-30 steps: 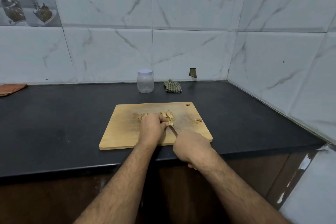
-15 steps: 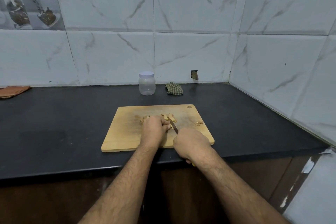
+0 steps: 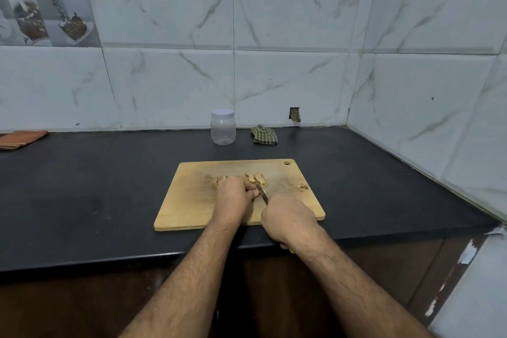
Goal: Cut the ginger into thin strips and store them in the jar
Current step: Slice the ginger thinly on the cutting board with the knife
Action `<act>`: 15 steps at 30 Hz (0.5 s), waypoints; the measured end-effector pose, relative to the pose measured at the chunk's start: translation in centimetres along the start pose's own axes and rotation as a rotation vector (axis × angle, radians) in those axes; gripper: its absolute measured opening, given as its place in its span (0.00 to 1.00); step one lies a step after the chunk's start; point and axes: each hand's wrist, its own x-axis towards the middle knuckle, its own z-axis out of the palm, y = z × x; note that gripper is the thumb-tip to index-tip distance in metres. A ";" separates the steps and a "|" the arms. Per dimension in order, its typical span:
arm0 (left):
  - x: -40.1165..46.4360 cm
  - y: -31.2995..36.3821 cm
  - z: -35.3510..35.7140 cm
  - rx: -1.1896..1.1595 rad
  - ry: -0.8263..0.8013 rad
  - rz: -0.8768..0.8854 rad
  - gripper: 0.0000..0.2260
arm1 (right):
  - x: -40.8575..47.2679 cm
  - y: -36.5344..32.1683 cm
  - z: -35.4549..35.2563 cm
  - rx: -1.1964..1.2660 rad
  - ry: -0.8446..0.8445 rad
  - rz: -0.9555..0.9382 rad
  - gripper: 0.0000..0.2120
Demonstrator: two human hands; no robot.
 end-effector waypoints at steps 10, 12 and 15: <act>-0.1 0.1 0.0 -0.005 0.025 -0.013 0.05 | 0.1 0.0 0.0 -0.004 -0.016 0.018 0.04; -0.1 0.1 0.0 -0.012 0.021 -0.017 0.05 | 0.2 0.0 0.0 -0.002 -0.016 0.013 0.04; 0.0 0.1 -0.1 -0.007 0.007 -0.024 0.05 | 0.2 -0.1 0.0 -0.003 -0.019 0.007 0.04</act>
